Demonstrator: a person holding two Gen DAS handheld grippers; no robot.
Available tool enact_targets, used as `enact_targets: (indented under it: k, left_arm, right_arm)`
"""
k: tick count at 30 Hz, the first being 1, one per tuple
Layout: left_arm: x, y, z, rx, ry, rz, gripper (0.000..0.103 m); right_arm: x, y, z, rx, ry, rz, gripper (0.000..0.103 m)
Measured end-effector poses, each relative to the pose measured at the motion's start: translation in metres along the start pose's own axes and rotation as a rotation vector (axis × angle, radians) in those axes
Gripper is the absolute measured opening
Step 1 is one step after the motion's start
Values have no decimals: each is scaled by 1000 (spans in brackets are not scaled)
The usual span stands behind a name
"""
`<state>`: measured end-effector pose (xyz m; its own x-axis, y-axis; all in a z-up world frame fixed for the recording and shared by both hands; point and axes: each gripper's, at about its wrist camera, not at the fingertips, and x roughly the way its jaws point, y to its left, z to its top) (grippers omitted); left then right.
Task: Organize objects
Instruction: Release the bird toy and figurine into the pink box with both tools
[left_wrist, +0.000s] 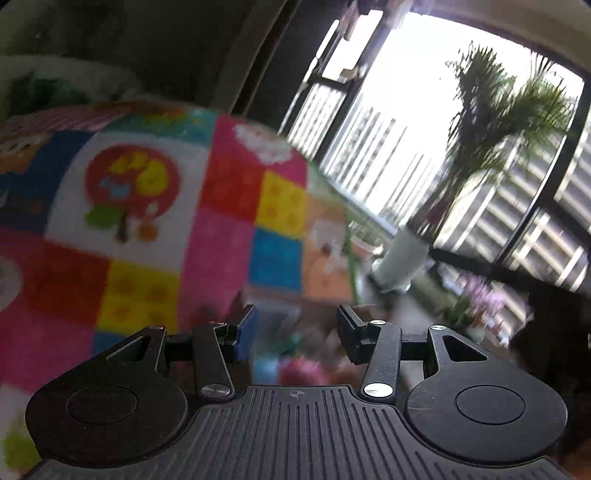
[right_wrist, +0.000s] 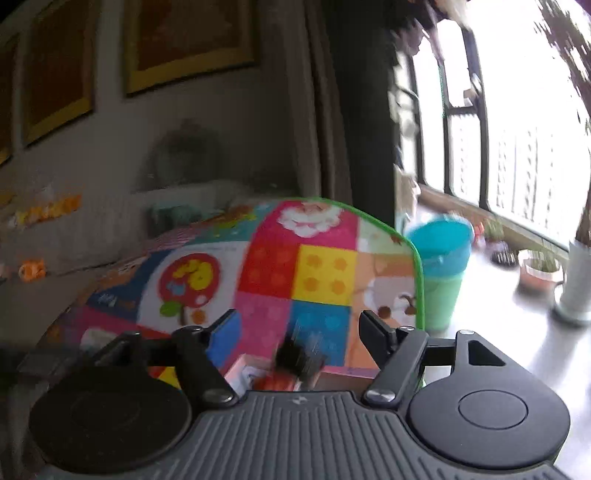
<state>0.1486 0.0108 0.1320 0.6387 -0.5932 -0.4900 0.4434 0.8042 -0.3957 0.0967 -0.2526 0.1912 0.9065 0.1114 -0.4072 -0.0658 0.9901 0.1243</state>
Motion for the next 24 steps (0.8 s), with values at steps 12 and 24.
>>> enact_targets:
  k: [12,24]
  left_arm:
    - [89,8,-10,28,194,182,51]
    - [95,37,-20,27,251,437,89]
  right_arm:
    - [-57,-48,-111,-45,202,-17,69]
    - [-6,-26,-162,-59,334,62,47]
